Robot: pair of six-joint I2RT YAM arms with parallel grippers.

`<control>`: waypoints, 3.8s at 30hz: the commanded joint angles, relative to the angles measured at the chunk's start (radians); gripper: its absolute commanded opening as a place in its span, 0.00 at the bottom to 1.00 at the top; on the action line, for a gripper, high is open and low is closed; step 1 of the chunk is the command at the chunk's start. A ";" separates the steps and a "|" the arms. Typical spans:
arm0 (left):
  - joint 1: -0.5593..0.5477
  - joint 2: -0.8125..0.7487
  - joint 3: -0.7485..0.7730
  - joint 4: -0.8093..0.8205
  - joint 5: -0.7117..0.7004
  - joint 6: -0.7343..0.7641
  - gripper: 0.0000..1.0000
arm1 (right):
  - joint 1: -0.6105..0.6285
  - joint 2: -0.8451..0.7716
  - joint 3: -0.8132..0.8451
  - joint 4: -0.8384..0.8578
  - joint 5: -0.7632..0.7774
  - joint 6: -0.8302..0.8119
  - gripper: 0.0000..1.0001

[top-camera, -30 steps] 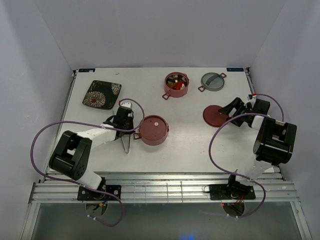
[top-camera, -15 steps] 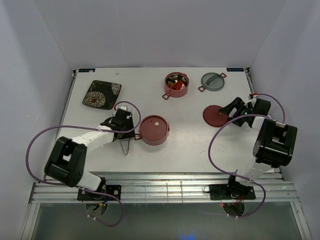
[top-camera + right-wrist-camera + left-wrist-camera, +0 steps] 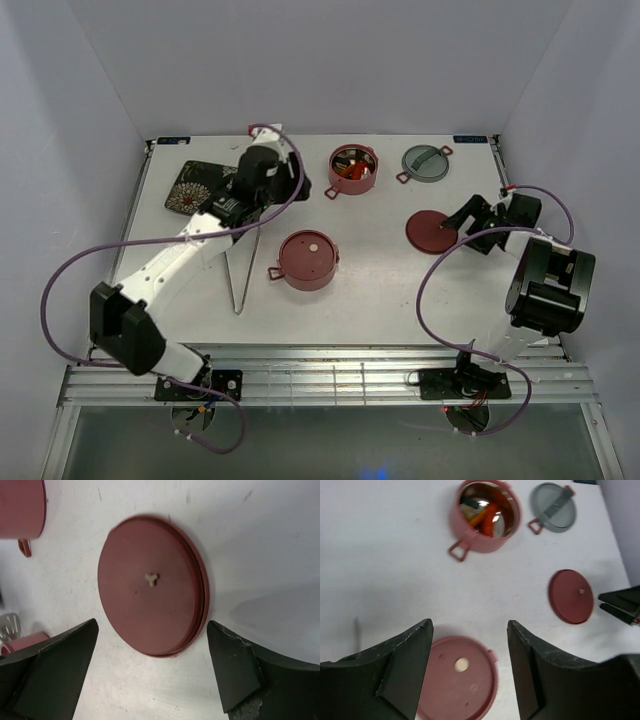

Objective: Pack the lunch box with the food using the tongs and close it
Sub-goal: Place the clamp at the center of the board, then pick up the box lid from the center of the board.

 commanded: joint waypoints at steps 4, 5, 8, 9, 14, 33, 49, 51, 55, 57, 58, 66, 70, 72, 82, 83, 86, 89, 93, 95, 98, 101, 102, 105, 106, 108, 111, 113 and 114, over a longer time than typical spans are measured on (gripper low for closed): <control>-0.120 0.300 0.269 -0.014 0.096 0.065 0.70 | 0.004 0.063 0.145 -0.057 0.107 -0.034 0.95; -0.127 0.337 0.335 -0.012 0.104 0.068 0.70 | 0.008 0.081 0.153 -0.061 0.121 -0.041 0.95; -0.146 0.487 0.456 -0.020 0.150 0.052 0.69 | 0.027 0.117 0.188 -0.081 0.143 -0.057 0.95; -0.149 0.518 0.480 -0.029 0.158 0.045 0.69 | 0.034 0.126 0.197 -0.097 0.144 -0.069 0.95; -0.163 0.628 0.533 -0.031 0.171 0.030 0.67 | 0.111 0.170 0.234 -0.155 0.172 -0.121 0.95; -0.238 0.843 0.598 0.019 0.288 -0.037 0.55 | 0.183 0.083 0.059 -0.003 0.038 -0.104 0.88; -0.247 0.983 0.736 -0.035 0.119 -0.073 0.47 | 0.212 0.066 0.091 -0.022 0.103 -0.146 0.64; -0.245 0.991 0.744 -0.047 0.093 -0.080 0.47 | 0.212 0.049 0.097 -0.063 0.129 -0.146 0.63; -0.247 1.007 0.759 -0.050 0.086 -0.079 0.46 | 0.212 0.005 0.117 -0.078 0.175 -0.140 0.62; -0.247 1.015 0.765 -0.054 0.079 -0.079 0.45 | 0.211 -0.006 0.120 -0.089 0.193 -0.138 0.62; -0.247 1.017 0.765 -0.057 0.072 -0.079 0.44 | 0.211 -0.014 0.122 -0.091 0.198 -0.137 0.62; -0.245 1.038 0.782 -0.058 0.086 -0.074 0.41 | 0.196 -0.004 0.147 -0.091 0.189 -0.123 0.62; -0.247 1.060 0.797 -0.061 0.102 -0.079 0.40 | 0.185 -0.003 0.147 -0.088 0.183 -0.120 0.62; -0.245 1.070 0.802 -0.066 0.107 -0.083 0.39 | 0.180 -0.003 0.144 -0.088 0.181 -0.120 0.62; -0.249 1.092 0.822 -0.112 0.066 -0.077 0.28 | 0.173 0.011 0.140 -0.083 0.172 -0.123 0.60; -0.250 1.096 0.832 -0.115 0.063 -0.071 0.26 | 0.173 0.009 0.140 -0.083 0.170 -0.123 0.59; -0.256 1.115 0.862 -0.141 0.052 -0.042 0.19 | 0.171 0.008 0.134 -0.081 0.166 -0.121 0.58; -0.258 1.124 0.871 -0.156 0.047 -0.036 0.13 | 0.170 0.009 0.127 -0.075 0.157 -0.118 0.57; -0.258 1.116 0.859 -0.172 0.030 -0.045 0.08 | 0.166 0.031 0.127 -0.063 0.147 -0.117 0.57; -0.256 1.093 0.837 -0.167 0.015 -0.060 0.08 | 0.166 0.045 0.133 -0.051 0.141 -0.112 0.56; -0.256 1.026 0.778 -0.123 0.015 -0.064 0.12 | 0.163 0.094 0.154 -0.049 0.120 -0.107 0.55; -0.256 0.958 0.695 -0.019 0.070 -0.059 0.18 | 0.163 0.120 0.136 0.007 0.075 -0.098 0.55; -0.255 0.951 0.684 0.001 0.101 -0.062 0.20 | 0.163 0.127 0.127 0.017 0.054 -0.092 0.55; -0.255 0.960 0.701 0.022 0.136 -0.067 0.24 | 0.171 0.147 0.122 0.023 0.045 -0.089 0.58; -0.253 0.967 0.708 0.019 0.154 -0.067 0.25 | 0.173 0.153 0.124 0.024 0.040 -0.086 0.59; -0.253 0.987 0.722 0.020 0.164 -0.067 0.25 | 0.179 0.166 0.121 0.035 0.019 -0.081 0.60; -0.253 1.015 0.730 0.019 0.162 -0.068 0.24 | 0.188 0.167 0.110 0.057 -0.004 -0.075 0.62; -0.249 1.026 0.731 0.006 0.161 -0.074 0.23 | 0.191 0.166 0.099 0.066 -0.017 -0.063 0.63; -0.247 1.032 0.728 0.005 0.162 -0.074 0.23 | 0.196 0.163 0.101 0.070 -0.024 -0.063 0.63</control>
